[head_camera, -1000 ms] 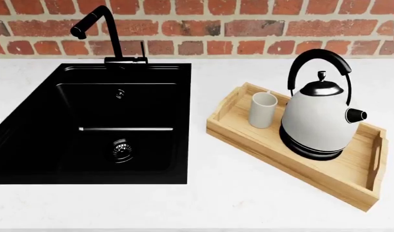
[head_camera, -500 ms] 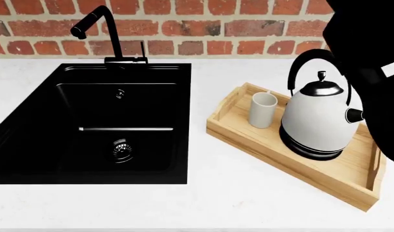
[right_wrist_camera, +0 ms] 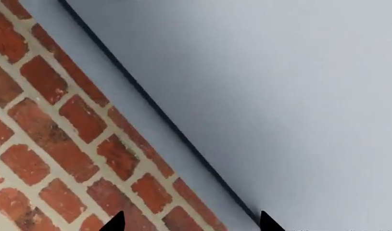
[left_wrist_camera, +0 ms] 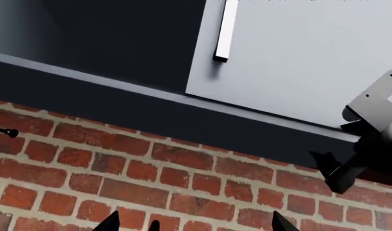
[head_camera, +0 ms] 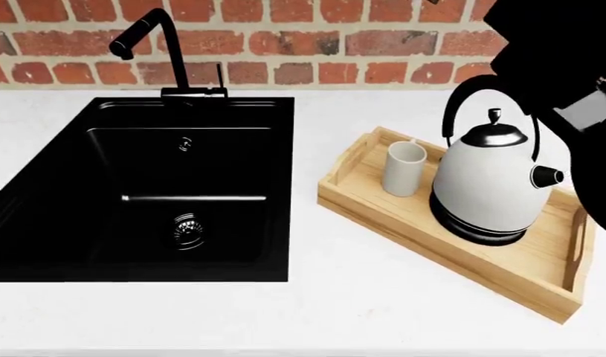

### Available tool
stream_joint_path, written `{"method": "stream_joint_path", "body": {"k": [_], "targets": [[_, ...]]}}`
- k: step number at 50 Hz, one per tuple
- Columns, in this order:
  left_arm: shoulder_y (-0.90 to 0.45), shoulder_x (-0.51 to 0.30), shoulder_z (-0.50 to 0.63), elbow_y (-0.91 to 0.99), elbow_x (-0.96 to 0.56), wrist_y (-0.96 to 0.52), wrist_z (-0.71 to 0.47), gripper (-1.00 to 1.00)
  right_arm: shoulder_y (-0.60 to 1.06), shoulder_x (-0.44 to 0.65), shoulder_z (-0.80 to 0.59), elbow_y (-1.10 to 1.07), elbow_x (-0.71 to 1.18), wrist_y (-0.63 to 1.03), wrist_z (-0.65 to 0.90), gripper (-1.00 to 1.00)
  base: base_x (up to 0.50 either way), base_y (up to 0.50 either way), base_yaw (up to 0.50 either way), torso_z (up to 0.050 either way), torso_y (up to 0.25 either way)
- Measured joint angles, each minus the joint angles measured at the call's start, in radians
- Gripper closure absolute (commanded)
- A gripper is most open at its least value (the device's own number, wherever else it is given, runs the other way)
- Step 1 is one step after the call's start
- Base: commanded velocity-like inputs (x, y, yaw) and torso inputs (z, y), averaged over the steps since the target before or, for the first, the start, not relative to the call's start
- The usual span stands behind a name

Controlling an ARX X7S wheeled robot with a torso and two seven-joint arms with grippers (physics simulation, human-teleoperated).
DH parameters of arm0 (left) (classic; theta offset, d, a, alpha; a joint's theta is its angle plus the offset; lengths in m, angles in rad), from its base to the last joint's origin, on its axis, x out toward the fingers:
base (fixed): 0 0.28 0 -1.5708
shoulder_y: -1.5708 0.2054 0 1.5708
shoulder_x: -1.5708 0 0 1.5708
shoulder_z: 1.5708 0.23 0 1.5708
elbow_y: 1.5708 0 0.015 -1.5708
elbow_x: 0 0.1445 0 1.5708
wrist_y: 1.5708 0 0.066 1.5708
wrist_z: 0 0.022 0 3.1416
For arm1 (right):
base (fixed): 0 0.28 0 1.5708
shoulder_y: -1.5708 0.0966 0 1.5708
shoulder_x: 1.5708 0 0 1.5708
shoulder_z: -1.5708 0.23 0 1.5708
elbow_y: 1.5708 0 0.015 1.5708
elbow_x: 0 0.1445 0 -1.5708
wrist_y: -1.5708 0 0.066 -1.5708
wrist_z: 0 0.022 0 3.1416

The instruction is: Pick the kettle from the counter and place it on the tray. Then pick the mug from the cabinet and place it on the tray. Then close the cabinet doors.

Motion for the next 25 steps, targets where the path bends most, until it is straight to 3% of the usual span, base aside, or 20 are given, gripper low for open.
{"method": "stream_joint_path", "body": {"k": [6, 17, 22, 25], "targets": [[0.001, -0.018, 0.022, -0.008, -0.028, 0.023, -0.04, -1.0, 0.0, 0.106, 0.064, -0.154, 0.224, -0.058, 0.125, -1.0, 0.0, 0.0, 0.0, 0.0, 0.0], [-0.017, -0.075, 0.125, -0.016, -0.127, 0.091, -0.196, -1.0, 0.002, 0.482, 0.242, -0.907, 0.602, -0.096, 0.752, -1.0, 0.0, 0.0, 0.0, 0.0, 0.0], [-0.033, -0.098, 0.181, -0.014, -0.169, 0.122, -0.272, -1.0, -0.055, 0.698, 0.219, -1.249, 0.673, -0.21, 0.966, -1.0, 0.0, 0.0, 0.0, 0.0, 0.0], [-0.042, -0.112, 0.207, -0.01, -0.195, 0.142, -0.316, -1.0, -0.054, 0.818, 0.104, -1.396, 0.593, -0.336, 1.05, -1.0, 0.0, 0.0, 0.0, 0.0, 0.0]]}}
